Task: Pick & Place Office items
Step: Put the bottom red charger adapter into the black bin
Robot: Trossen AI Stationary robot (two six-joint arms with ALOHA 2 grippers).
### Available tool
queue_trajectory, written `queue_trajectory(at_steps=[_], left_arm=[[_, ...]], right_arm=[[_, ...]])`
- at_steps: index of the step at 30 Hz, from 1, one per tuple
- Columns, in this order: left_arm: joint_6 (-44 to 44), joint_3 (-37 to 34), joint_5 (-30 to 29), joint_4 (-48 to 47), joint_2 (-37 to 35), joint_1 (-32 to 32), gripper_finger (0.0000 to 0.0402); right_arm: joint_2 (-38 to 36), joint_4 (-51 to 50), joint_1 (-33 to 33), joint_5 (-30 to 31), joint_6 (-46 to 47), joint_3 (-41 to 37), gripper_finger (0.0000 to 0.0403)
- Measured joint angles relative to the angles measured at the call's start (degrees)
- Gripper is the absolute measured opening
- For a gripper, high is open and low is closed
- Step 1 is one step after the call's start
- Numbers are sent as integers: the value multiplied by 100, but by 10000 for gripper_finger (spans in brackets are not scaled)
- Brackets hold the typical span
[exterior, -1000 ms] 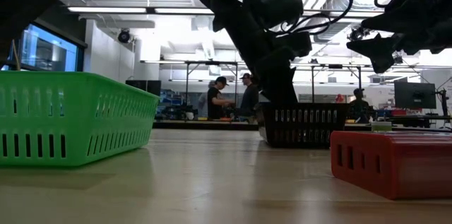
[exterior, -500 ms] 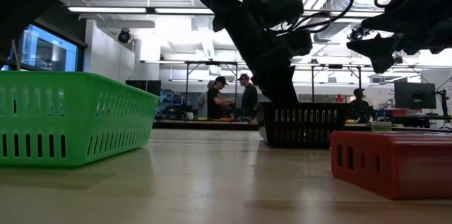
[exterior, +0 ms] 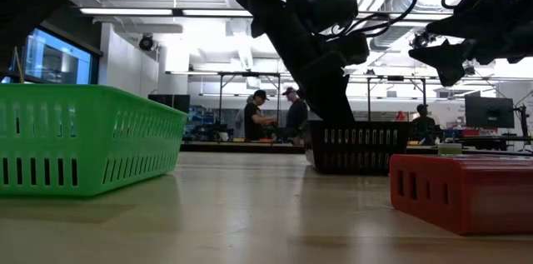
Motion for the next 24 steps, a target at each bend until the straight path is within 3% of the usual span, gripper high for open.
queue_trajectory(at_steps=[10, 17, 24], left_arm=[[203, 0, -69, -63, -405, 13, 252], [-28, 4, -533, -990, -943, 91, 252], [-441, -2, 361, -1865, -1155, 588, 252]], right_arm=[[0, 0, 0, 0, 0, 2, 248], [0, -2, 0, 0, -2, 0, 248], [0, 0, 0, 0, -2, 0, 248]])
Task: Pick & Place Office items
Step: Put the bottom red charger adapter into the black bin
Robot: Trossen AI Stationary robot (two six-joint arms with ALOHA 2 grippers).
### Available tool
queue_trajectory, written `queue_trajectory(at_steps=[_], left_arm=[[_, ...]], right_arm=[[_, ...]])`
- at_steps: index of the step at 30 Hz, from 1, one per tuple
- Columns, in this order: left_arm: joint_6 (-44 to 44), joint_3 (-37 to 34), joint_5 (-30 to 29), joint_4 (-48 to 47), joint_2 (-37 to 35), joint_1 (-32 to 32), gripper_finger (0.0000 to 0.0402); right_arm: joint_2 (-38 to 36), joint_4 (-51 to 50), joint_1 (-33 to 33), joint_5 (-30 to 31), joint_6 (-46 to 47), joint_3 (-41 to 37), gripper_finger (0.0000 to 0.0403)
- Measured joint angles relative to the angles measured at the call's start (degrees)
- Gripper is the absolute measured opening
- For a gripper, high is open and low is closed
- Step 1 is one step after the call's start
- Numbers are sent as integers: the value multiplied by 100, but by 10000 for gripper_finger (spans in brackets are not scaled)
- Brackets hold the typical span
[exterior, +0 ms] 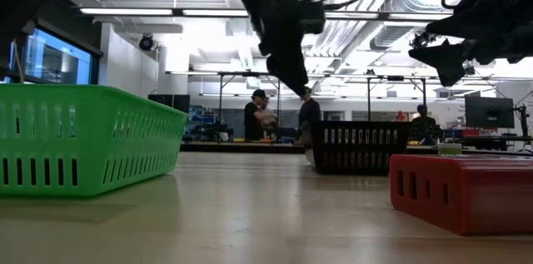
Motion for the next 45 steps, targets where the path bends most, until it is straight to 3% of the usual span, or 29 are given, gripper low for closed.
queue_trajectory(at_steps=[4, 14, 21, 26, 33, 45], left_arm=[[-69, -9, 431, -273, -38, 376, 252], [-149, -13, 879, -756, -192, 1049, 252], [-152, -459, 961, -764, -842, 1344, 252], [-399, -1634, 909, -171, -1724, 1473, 252], [-850, -3757, 888, 1397, -3224, 1543, 252], [-1023, -6358, 569, 3390, -5134, 1541, 252]], right_arm=[[-2, 0, 0, 0, 0, 0, 248], [-2, 0, 0, 0, 0, 2, 248], [-2, -2, 0, 0, 0, 2, 248], [-2, 0, 0, 0, 0, 0, 248], [-2, 0, 0, 0, 2, 0, 248], [-2, -1, 0, 0, 1, 0, 248]])
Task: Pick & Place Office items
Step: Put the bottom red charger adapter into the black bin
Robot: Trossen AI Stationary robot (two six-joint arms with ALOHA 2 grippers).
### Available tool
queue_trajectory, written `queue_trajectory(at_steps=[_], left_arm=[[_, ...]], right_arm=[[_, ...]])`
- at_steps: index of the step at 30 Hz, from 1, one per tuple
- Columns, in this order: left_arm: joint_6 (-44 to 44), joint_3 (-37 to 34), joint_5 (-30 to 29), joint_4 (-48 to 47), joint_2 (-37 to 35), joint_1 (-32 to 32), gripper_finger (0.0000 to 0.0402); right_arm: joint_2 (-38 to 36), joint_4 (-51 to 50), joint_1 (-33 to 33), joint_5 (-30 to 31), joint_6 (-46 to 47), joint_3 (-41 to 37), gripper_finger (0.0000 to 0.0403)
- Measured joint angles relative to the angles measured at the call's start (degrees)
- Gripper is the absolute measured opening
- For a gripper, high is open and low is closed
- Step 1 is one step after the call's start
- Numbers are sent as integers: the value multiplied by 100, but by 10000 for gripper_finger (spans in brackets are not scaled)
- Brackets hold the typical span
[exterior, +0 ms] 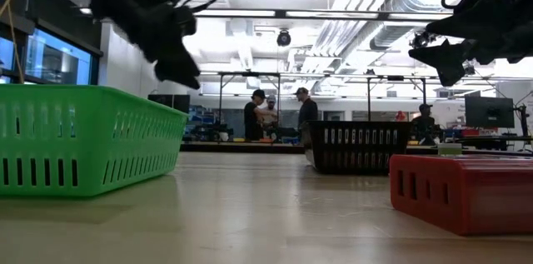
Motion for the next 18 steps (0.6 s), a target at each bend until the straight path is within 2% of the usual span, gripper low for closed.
queue_trajectory(at_steps=[8, 14, 18], left_arm=[[-301, -1462, 125, 952, -1378, 389, 252], [-341, -1991, 101, 933, -2394, 608, 252], [-392, -2266, -183, 921, -2826, 667, 252]], right_arm=[[0, 1, 0, 0, -1, 2, 248], [0, 0, 0, 1, 0, 1, 248], [0, -1, 0, 0, 1, 0, 248]])
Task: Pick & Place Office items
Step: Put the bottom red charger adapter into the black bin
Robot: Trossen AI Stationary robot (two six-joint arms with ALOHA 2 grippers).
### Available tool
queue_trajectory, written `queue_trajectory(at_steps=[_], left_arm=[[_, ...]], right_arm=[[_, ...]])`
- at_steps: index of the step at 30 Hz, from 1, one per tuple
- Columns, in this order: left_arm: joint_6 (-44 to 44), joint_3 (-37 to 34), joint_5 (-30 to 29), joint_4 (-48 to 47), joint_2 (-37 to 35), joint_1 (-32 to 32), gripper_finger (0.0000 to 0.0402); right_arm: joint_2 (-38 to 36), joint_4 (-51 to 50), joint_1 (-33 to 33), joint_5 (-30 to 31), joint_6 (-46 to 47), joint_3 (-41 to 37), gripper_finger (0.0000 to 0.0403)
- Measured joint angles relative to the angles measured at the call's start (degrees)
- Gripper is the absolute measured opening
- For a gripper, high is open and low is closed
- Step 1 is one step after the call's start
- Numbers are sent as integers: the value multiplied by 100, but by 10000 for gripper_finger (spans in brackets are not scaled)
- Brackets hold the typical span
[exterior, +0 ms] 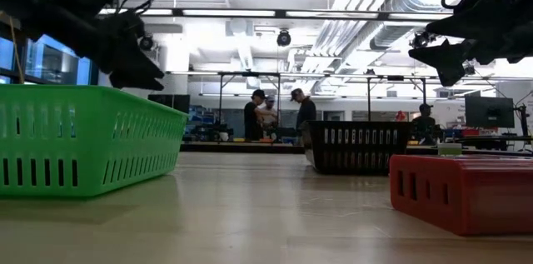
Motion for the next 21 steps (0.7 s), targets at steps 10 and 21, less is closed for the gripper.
queue_trajectory(at_steps=[10, 21], left_arm=[[-691, -771, -393, 175, -534, -119, 252], [-979, -1265, -1008, 238, -1345, -933, 252]], right_arm=[[0, 2, 0, 0, -2, 0, 248], [0, 0, 0, 0, -1, 2, 248]])
